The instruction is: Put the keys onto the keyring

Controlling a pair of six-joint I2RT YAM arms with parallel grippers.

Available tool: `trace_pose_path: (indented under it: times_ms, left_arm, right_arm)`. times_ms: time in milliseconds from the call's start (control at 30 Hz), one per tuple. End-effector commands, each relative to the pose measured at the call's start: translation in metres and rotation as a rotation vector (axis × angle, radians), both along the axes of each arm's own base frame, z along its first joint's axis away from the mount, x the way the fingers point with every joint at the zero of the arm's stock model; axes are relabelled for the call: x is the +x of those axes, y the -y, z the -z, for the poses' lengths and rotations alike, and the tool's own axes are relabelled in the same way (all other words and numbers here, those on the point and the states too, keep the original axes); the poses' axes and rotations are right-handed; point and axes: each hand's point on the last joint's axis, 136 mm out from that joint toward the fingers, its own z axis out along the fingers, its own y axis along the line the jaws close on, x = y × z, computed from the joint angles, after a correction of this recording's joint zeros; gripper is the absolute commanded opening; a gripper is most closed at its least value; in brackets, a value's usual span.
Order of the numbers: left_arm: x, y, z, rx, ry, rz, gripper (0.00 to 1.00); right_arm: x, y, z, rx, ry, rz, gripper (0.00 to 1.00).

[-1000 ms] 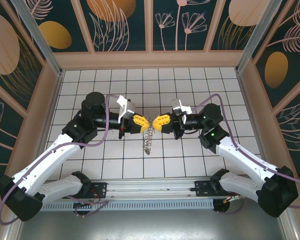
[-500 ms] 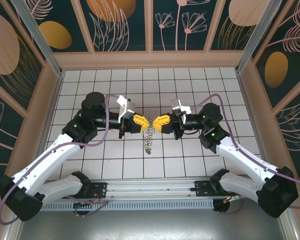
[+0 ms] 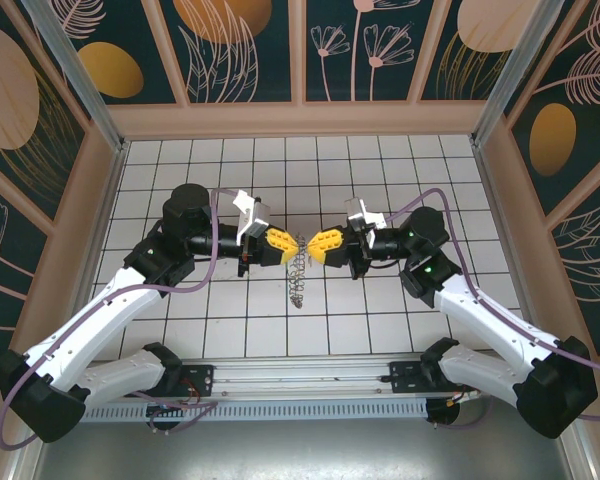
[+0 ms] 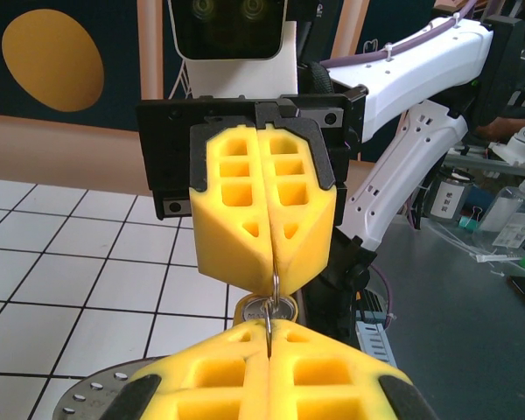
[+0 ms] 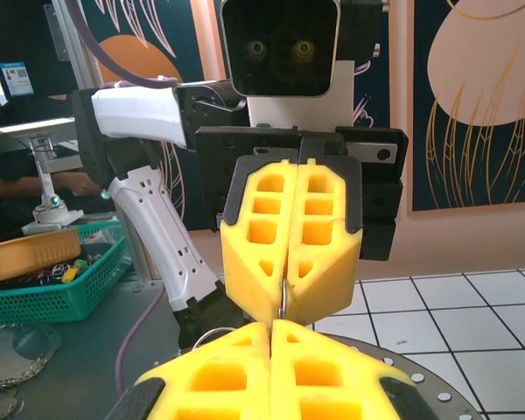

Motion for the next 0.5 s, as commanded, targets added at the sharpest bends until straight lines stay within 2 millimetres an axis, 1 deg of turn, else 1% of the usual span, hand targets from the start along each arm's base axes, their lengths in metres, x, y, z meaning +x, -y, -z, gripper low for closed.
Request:
trace_pose_path:
  times_ms: [0, 467]
  left_arm:
    - [0.0001, -0.0003, -0.0183, -0.039, 0.062, 0.002, 0.00]
    - [0.0006, -0.0001, -0.0176, -0.037, 0.064, 0.001, 0.00]
  right_arm:
    - [-0.0014, 0.0015, -0.0157, 0.040, 0.049, -0.008, 0.00]
    - [-0.0029, 0.0010, -0.0174, 0.047, 0.049, -0.025, 0.00]
